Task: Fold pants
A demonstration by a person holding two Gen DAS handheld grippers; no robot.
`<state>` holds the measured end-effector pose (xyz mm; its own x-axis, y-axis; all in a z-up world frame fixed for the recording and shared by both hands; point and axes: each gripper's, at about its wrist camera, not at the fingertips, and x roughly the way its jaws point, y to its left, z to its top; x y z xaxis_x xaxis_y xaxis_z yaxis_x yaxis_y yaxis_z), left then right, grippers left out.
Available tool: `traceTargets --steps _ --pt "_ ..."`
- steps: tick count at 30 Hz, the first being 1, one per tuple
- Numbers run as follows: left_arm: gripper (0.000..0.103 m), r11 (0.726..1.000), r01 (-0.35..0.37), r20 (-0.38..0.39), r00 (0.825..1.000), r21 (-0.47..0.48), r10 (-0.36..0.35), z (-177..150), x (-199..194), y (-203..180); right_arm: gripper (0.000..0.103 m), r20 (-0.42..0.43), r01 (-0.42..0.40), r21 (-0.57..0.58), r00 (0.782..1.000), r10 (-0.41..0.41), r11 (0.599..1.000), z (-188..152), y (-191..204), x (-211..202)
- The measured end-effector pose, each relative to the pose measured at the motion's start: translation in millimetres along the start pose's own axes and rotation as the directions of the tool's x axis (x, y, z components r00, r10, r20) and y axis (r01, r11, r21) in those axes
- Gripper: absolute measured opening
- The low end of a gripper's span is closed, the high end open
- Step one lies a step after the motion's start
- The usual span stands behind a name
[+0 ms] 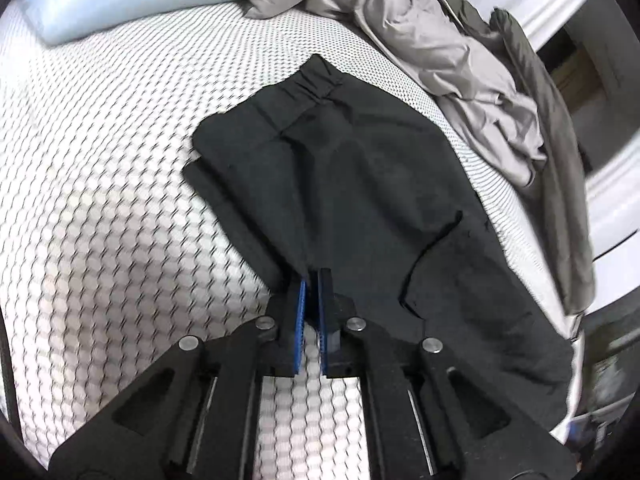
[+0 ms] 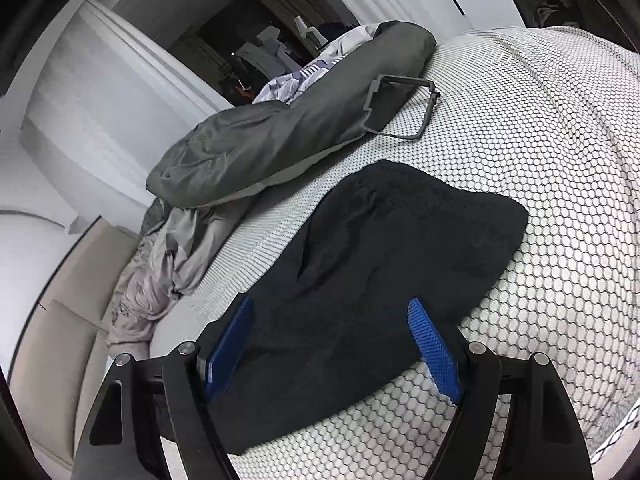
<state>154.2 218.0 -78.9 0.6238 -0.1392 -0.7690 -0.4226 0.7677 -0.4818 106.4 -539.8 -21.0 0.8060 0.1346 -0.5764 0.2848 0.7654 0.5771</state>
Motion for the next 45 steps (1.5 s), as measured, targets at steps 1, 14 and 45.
traceTargets --steps 1,14,45 --pt "0.01 1.0 0.021 -0.003 1.0 -0.014 -0.021 -2 -7 3 0.081 -0.007 0.007 -0.007 1.0 -0.007 1.0 -1 0 0" --pt "0.001 0.99 0.039 0.061 0.998 -0.133 -0.031 1 10 14 0.081 -0.143 0.048 0.227 0.99 -0.016 0.973 -3 -72 22" --pt "0.074 0.957 -0.114 0.239 0.97 0.265 0.05 -83 -173 -41 0.071 0.052 0.135 -0.144 0.99 -0.129 0.98 -1 16 -45"
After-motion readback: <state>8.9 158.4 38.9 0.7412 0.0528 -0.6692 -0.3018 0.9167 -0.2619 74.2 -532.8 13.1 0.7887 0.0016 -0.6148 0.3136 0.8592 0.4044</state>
